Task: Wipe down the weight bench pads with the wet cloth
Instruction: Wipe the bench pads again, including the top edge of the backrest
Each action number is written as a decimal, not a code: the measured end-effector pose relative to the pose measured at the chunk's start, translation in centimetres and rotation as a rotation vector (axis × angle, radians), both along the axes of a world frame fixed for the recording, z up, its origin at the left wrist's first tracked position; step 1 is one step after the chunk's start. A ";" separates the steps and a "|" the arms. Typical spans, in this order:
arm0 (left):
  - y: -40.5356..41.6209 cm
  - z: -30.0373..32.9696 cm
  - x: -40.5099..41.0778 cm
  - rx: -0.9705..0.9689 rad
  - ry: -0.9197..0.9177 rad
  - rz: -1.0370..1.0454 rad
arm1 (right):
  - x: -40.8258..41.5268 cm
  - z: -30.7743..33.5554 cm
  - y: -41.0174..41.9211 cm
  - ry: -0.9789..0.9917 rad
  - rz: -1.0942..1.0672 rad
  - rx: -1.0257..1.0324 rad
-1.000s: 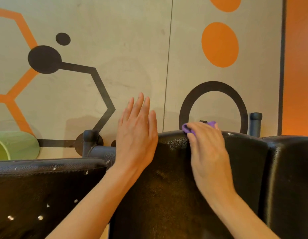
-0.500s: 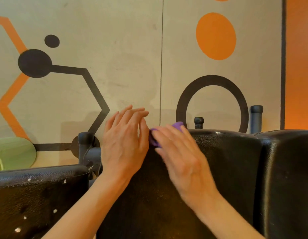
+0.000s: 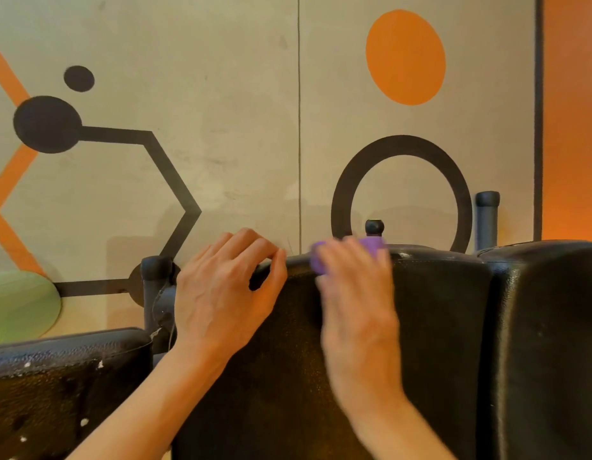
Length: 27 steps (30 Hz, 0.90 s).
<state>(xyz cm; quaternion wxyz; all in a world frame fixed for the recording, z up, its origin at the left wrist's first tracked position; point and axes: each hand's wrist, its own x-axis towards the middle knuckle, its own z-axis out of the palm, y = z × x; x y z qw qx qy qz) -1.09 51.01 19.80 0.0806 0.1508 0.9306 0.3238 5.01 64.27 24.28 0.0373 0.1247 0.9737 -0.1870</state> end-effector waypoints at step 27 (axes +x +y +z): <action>-0.2 -0.2 0.2 0.119 -0.084 0.017 | 4.1 -0.6 8.7 0.129 -0.058 -0.046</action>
